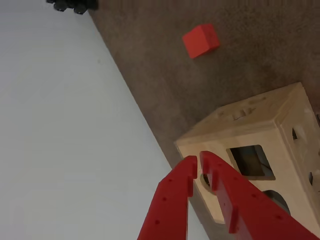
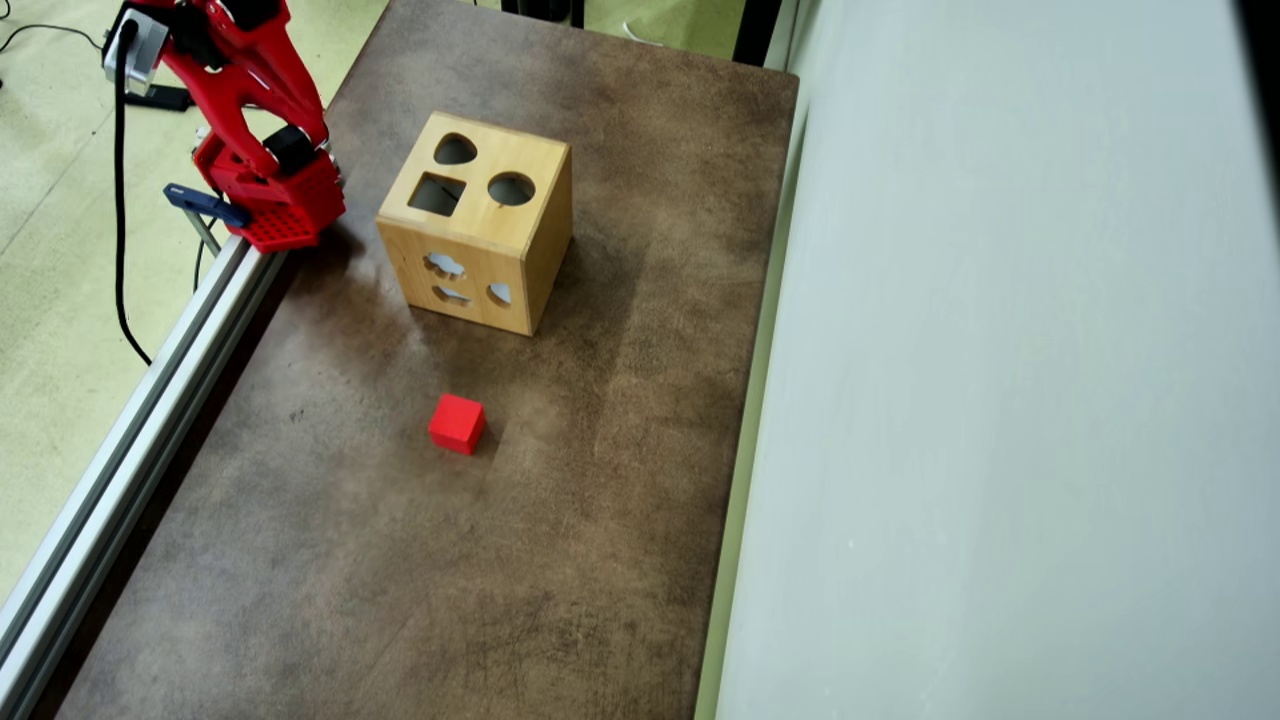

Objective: Pick and place the red cube on the square hole

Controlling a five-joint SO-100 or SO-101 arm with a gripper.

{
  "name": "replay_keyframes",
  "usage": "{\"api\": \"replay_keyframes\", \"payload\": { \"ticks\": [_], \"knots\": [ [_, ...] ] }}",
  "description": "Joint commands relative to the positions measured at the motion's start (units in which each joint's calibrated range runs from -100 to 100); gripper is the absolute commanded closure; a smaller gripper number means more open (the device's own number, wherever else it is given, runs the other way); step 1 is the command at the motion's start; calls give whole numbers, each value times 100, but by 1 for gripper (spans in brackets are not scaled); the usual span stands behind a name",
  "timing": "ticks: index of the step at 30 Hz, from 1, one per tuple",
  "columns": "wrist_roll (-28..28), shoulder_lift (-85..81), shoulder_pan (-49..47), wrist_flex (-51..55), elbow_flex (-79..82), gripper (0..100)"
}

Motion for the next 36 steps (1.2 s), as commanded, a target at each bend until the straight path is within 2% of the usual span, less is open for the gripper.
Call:
{"api": "replay_keyframes", "payload": {
  "ticks": [1,36],
  "knots": [
    [5,658,182,-7,-447,98],
    [0,828,175,-7,-339,98]
  ]
}}
